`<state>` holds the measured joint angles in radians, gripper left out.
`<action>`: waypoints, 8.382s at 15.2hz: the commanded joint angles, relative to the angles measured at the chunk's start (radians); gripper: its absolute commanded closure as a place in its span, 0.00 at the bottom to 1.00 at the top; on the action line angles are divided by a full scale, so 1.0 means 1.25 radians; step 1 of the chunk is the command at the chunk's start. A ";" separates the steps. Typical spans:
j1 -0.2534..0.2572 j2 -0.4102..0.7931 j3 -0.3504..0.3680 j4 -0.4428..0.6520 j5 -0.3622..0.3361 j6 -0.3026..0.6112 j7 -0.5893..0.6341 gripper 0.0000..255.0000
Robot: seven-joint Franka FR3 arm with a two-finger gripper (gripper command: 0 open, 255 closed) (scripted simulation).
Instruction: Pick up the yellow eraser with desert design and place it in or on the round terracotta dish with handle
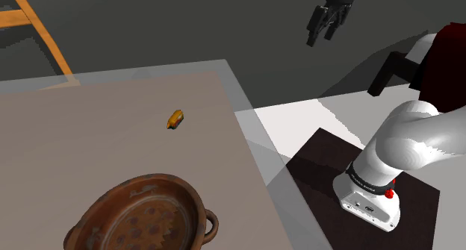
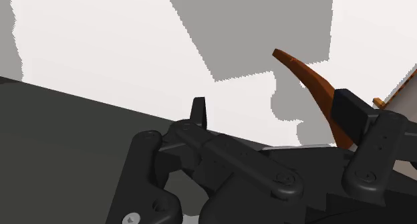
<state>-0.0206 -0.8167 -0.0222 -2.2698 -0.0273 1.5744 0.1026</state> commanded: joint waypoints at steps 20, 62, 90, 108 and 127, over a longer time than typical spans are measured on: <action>0.101 0.338 0.283 0.194 0.080 0.105 0.215 0.00; 0.245 0.848 0.488 0.560 -0.126 0.142 0.473 1.00; 0.345 0.923 0.509 0.904 -0.170 -0.142 0.525 1.00; 0.737 1.153 0.534 1.243 -0.310 -0.282 0.808 1.00; 0.607 1.044 0.565 0.908 -0.246 -0.070 0.833 1.00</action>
<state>0.7380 0.4877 0.6841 -1.1345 -0.3345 1.4873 1.1433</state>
